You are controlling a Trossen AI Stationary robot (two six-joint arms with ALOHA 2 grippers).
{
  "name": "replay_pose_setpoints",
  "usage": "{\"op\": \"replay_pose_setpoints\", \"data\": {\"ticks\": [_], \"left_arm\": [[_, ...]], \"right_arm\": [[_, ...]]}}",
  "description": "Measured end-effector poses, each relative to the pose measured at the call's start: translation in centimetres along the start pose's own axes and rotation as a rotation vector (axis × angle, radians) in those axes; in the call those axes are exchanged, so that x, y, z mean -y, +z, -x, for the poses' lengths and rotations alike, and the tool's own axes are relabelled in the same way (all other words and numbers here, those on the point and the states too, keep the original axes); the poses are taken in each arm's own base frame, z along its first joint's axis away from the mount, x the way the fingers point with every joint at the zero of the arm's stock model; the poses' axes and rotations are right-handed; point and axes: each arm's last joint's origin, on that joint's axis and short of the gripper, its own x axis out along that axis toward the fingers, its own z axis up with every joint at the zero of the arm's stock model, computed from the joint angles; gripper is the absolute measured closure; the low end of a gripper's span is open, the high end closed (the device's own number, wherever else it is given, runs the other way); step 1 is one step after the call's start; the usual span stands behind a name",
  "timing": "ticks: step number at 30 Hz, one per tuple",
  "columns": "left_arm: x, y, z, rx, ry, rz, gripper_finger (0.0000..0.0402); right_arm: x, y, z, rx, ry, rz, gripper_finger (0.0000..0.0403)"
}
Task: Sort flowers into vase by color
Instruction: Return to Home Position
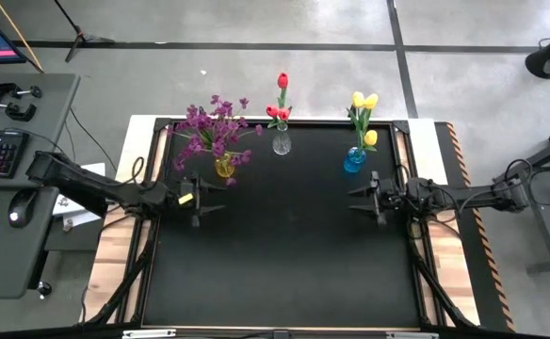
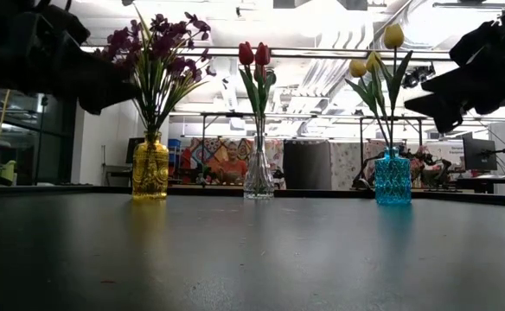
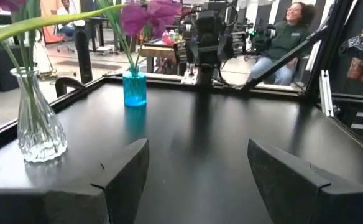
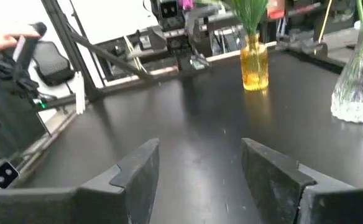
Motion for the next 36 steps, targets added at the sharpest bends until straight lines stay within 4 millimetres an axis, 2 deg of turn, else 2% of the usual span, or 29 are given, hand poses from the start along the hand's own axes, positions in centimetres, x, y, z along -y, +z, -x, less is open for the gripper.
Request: {"op": "replay_pose_setpoints", "data": {"ticks": [9,21,28,30,33,36], "left_arm": [[-0.6,2.1,2.3,0.174,-0.014,0.059,0.0140],[-1.5,4.8,5.4,0.487,-0.038,0.165,0.0140],[-1.6,5.2,5.6,0.538,-0.038,0.181,0.0140],[-1.6,5.2,5.6,0.541,-0.038,0.181,0.0140],[-1.6,5.2,5.6,0.538,-0.038,0.180,0.0140],[-1.5,5.0,5.5,0.519,-0.036,0.174,0.0140]], "right_arm": [[-0.2,1.2,1.0,0.157,0.036,-0.008,0.0190],[-0.2,1.2,1.0,0.151,0.031,-0.007,0.0190],[-0.2,1.0,0.9,0.132,0.026,-0.006,0.0190],[-0.1,1.2,0.9,0.156,-0.014,0.104,0.0190],[0.0,2.5,1.2,0.276,-0.186,0.486,0.0190],[0.0,3.3,1.5,0.306,-0.292,0.748,0.0190]]}}
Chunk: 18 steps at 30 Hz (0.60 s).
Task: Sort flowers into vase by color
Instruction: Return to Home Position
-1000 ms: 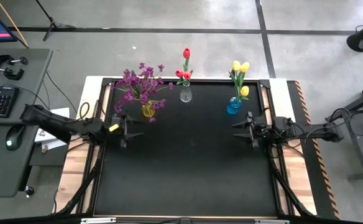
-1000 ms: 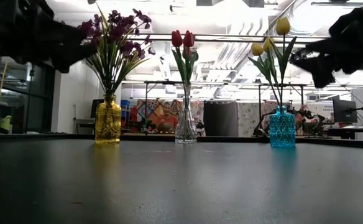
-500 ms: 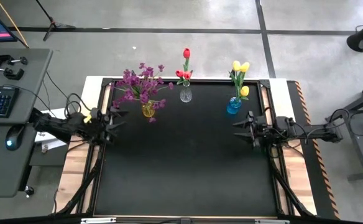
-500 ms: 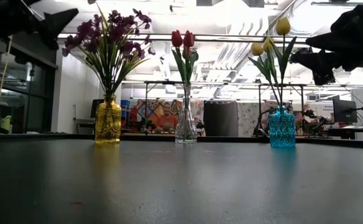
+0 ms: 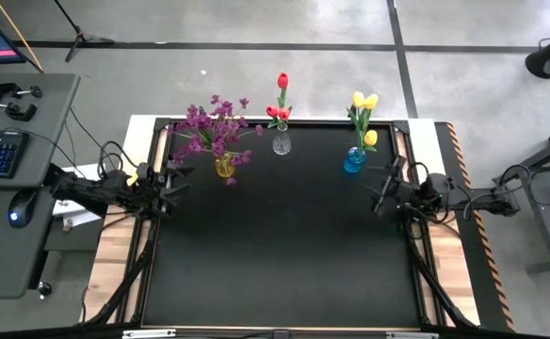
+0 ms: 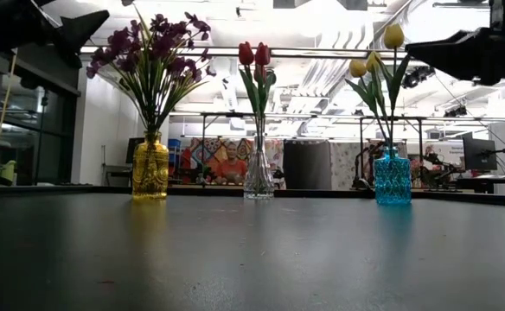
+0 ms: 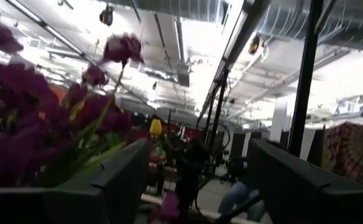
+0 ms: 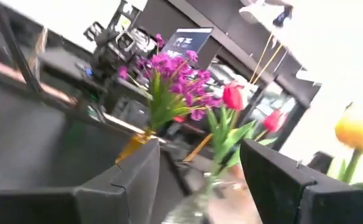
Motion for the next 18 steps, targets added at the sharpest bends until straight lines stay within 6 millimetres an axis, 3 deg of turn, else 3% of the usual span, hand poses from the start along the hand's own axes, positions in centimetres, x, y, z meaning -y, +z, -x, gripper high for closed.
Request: {"op": "replay_pose_setpoints", "data": {"ticks": [5,13,18], "left_arm": [[-0.3,-0.3,-0.1,-0.030,0.034,-0.028,0.0140],[-0.7,-0.6,-0.1,-0.049,0.075,-0.053,0.0140],[-1.0,-2.4,0.2,-0.254,0.061,-0.305,0.0140]], "right_arm": [[0.1,0.1,0.0,-0.006,-0.010,0.175,0.0190],[0.0,0.0,0.0,-0.021,0.003,0.177,0.0190],[0.0,0.0,0.0,-0.023,0.007,0.178,0.0190]]}}
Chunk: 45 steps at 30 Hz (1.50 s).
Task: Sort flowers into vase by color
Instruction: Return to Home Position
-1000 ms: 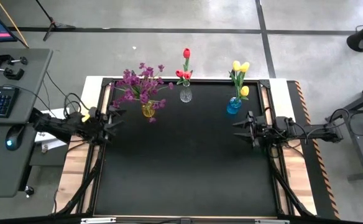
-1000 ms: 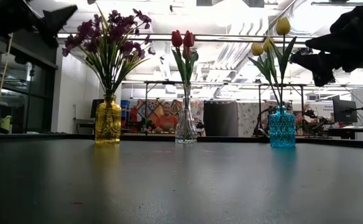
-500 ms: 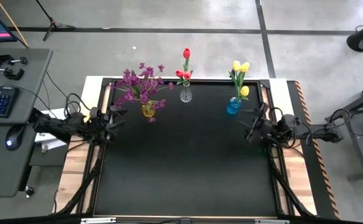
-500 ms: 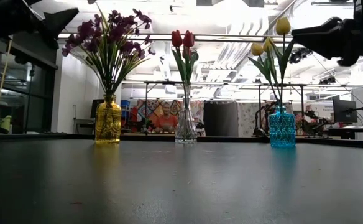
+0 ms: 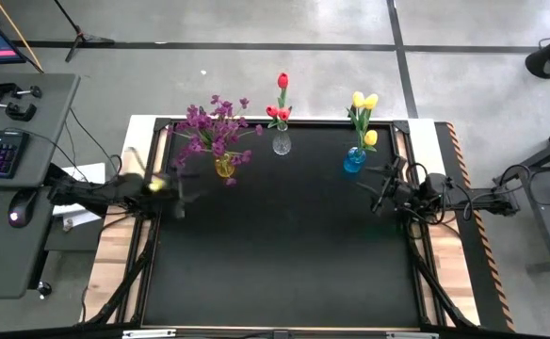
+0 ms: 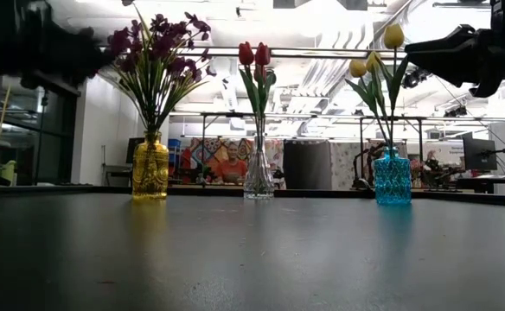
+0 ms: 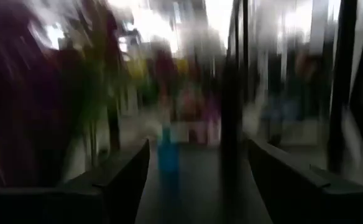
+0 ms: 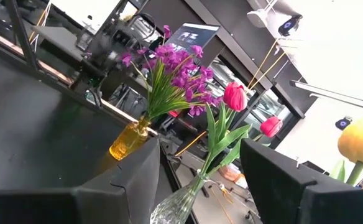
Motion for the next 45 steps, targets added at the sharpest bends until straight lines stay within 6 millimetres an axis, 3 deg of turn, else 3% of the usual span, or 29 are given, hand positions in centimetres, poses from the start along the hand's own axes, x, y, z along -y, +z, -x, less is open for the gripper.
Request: {"op": "replay_pose_setpoints", "data": {"ticks": [3,33,37,41,45], "left_arm": [[0.2,-1.6,0.1,-0.156,-0.035,-0.042,0.0140],[1.2,-1.5,0.4,-0.141,-0.198,-0.004,0.0140],[1.2,-1.5,0.4,-0.141,-0.198,-0.004,0.0140],[1.2,-1.5,0.4,-0.141,-0.198,-0.004,0.0140],[1.2,-1.5,0.4,-0.141,-0.197,-0.004,0.0140]], "right_arm": [[0.0,0.0,0.0,0.001,0.000,0.000,0.0190],[-0.4,-0.3,0.0,-0.033,0.040,0.014,0.0190],[-0.4,0.0,0.0,0.027,0.100,-0.249,0.0190],[-0.9,-1.0,0.1,-0.125,0.074,-0.589,0.0190],[-1.1,-1.5,0.1,-0.210,0.001,-0.764,0.0190]]}}
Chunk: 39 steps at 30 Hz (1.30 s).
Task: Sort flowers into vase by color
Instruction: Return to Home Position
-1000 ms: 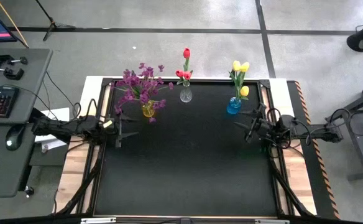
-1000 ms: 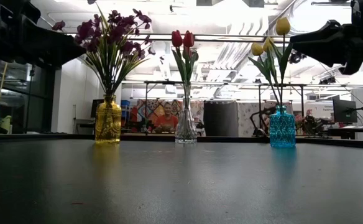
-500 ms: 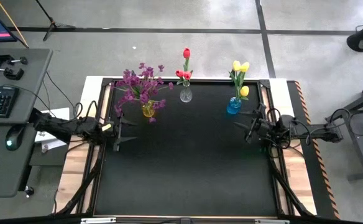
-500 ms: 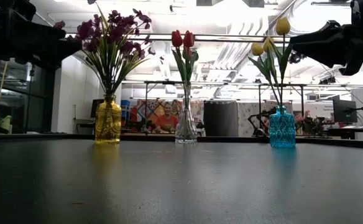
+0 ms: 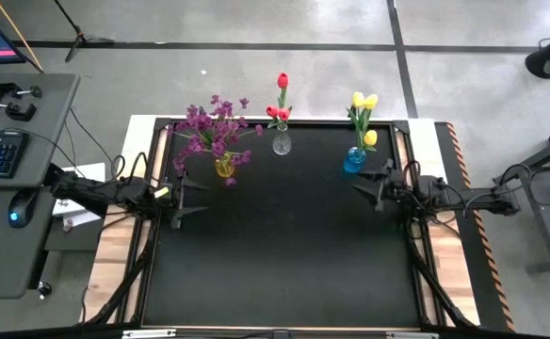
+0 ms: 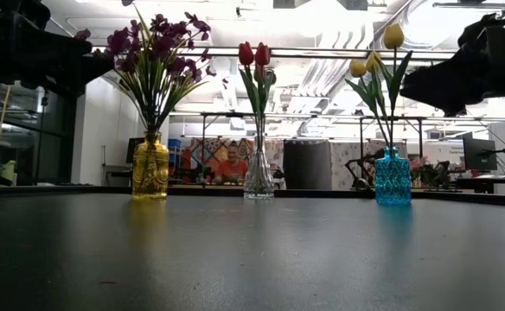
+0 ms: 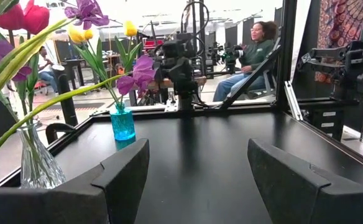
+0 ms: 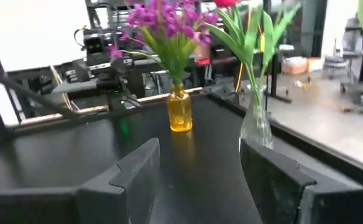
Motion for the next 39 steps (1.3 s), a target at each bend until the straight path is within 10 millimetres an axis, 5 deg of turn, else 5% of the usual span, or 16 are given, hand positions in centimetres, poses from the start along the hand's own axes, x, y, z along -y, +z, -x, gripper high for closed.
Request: {"op": "replay_pose_setpoints", "data": {"ticks": [39], "left_arm": [[0.00,-0.03,-0.03,-0.004,0.000,-0.001,0.0140]], "right_arm": [[-0.05,-0.26,-0.20,-0.029,-0.005,-0.016,0.0190]]}}
